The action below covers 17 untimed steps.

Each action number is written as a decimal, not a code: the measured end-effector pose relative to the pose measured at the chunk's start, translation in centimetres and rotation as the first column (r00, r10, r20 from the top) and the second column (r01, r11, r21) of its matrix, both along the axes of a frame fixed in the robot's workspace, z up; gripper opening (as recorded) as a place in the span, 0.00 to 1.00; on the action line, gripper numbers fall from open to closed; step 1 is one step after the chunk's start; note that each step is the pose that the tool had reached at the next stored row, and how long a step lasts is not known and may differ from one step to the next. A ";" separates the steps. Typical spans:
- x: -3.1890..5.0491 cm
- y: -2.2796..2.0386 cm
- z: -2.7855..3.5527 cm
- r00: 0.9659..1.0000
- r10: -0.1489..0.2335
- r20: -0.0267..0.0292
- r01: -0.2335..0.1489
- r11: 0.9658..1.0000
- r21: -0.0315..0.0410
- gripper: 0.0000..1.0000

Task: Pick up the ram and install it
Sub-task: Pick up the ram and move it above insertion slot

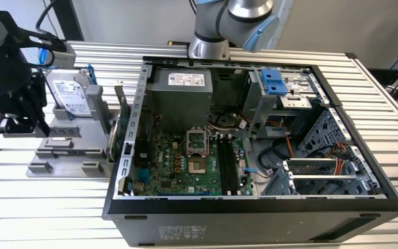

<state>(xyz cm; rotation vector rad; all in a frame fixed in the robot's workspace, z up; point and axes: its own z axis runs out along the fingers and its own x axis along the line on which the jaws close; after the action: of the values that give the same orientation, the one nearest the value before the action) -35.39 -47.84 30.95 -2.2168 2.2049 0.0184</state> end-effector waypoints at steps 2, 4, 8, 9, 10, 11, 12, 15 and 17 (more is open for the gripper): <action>0.00 0.00 0.51 1.000 0.000 0.000 0.000 1.000 0.000 0.00; 0.00 0.00 1.00 1.000 0.000 0.000 0.000 1.000 0.000 0.00; 0.00 0.00 2.06 1.000 0.000 0.000 0.000 1.000 0.000 0.00; 0.00 0.00 2.32 1.000 0.000 0.000 0.000 1.000 0.000 0.00; 0.00 0.00 2.57 1.000 0.000 0.000 0.000 1.000 0.000 0.00; 0.00 0.00 2.83 1.000 0.000 0.000 0.000 1.000 0.000 0.00; 0.00 0.00 3.07 1.000 0.000 0.000 0.000 1.000 0.000 0.00; 0.00 0.00 3.81 1.000 0.000 0.000 0.000 1.000 0.000 0.00; 0.00 0.00 4.29 1.000 0.000 0.000 0.000 1.000 0.000 0.00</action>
<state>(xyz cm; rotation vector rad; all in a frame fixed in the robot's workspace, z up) -35.40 -47.84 35.24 -2.2169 2.2050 0.0183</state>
